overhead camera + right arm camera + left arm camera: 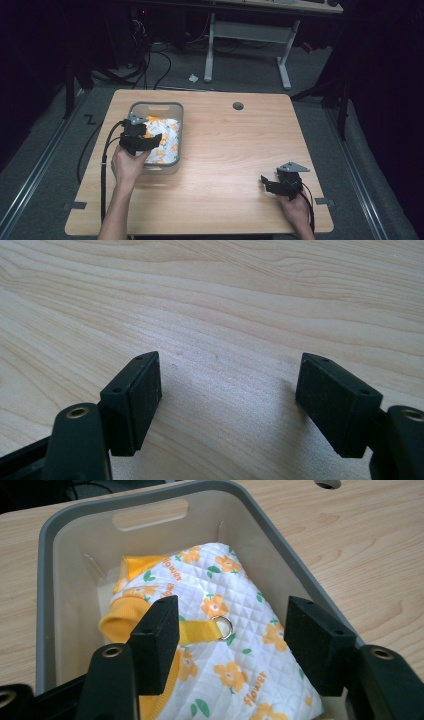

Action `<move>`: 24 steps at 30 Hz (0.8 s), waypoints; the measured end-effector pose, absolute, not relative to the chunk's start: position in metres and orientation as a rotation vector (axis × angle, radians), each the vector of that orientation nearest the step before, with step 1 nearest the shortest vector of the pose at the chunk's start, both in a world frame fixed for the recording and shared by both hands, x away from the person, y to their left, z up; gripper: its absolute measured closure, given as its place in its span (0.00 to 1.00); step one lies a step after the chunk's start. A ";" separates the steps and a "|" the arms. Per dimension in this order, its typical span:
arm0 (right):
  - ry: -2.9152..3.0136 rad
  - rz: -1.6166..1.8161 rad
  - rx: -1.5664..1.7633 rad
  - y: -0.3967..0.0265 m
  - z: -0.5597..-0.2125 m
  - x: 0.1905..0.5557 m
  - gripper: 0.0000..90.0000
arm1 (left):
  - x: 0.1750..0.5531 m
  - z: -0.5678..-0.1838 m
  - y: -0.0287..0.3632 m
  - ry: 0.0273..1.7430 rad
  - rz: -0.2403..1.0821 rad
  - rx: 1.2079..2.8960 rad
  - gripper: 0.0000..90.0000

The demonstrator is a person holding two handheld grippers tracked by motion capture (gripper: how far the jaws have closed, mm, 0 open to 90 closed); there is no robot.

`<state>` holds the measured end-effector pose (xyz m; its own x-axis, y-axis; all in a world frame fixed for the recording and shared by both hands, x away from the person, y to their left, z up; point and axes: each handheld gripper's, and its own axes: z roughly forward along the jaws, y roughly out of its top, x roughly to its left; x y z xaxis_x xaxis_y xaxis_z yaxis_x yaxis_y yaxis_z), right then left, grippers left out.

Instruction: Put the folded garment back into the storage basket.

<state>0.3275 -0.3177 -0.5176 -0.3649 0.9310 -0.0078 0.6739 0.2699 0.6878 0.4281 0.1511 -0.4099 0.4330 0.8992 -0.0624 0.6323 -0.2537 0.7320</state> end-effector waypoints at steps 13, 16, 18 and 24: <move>2.134 0.845 1.451 -0.318 -0.518 0.328 0.29 | 0.413 -0.403 0.143 1.247 0.463 1.992 0.43; 2.134 0.844 1.450 -0.318 -0.518 0.328 0.29 | 0.409 -0.402 0.140 1.236 0.458 1.998 0.42; 2.134 0.844 1.450 -0.318 -0.518 0.328 0.29 | 0.407 -0.401 0.138 1.228 0.455 2.002 0.42; 2.134 0.844 1.451 -0.318 -0.518 0.328 0.29 | 0.402 -0.399 0.133 1.204 0.452 2.010 0.42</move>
